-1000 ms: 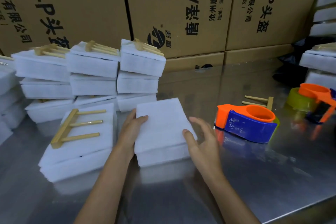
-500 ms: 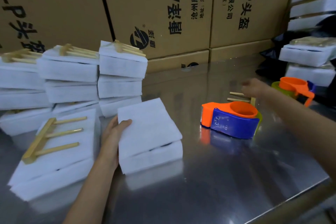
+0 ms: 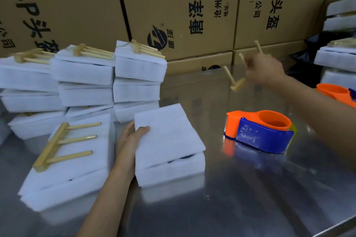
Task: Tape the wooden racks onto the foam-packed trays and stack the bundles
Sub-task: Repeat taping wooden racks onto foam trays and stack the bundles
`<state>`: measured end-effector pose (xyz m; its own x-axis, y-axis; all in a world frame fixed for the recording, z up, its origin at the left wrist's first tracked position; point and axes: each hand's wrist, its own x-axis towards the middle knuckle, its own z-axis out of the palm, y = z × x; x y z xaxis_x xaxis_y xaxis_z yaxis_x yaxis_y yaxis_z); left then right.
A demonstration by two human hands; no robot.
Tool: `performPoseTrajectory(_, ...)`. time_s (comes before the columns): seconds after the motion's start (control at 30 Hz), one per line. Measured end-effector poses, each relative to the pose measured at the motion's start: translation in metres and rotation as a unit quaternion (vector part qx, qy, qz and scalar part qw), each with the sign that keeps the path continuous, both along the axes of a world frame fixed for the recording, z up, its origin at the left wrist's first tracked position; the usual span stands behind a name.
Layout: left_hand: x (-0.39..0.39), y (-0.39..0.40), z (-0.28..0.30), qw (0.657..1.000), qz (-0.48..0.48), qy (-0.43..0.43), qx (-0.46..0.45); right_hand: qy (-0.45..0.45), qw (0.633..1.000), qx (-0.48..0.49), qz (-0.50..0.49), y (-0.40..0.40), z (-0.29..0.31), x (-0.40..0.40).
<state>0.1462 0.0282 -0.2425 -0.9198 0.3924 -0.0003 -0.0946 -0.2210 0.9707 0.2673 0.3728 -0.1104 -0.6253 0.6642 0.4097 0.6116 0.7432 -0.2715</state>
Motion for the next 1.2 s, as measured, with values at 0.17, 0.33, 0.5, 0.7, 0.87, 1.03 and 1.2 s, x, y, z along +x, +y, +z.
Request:
performPoseTrajectory(0.17, -0.004, -0.001, -0.002, 1.0, -0.019, 0.007, 0.003, 0.175, 0.92, -0.249, 0.248, -0.104, 0.045, -0.023)
performPoseTrajectory(0.33, -0.004, -0.001, -0.003, 1.0, -0.02, -0.006, 0.007, 0.235, 0.727, -0.558, 0.325, -0.168, 0.034, -0.035)
performPoseTrajectory(0.5, -0.005, -0.001, -0.001, 1.0, -0.006, -0.01, 0.004, 0.175, 0.68, -0.677, 0.22, -0.185, -0.016, -0.048)
performPoseTrajectory(0.7, -0.007, 0.001, -0.003, 0.999, 0.018, -0.025, 0.016, 0.05, 0.827, -0.542, 0.142, -0.185, -0.048, -0.051)
performPoseTrajectory(0.87, -0.008, 0.003, -0.004, 0.999, 0.013, -0.032, 0.029, -0.099, 0.984, -0.108, 0.103, -0.188, -0.047, -0.055)
performPoseTrajectory(1.03, -0.009, -0.002, -0.001, 1.0, 0.011, -0.02, -0.006, -0.081, 0.978, -0.121, 0.15, -0.182, -0.066, -0.057)
performPoseTrajectory(1.2, -0.023, -0.021, 0.002, 0.995, -0.003, 0.015, -0.096, 0.006, 0.975, -0.107, 0.197, -0.188, -0.083, -0.061)
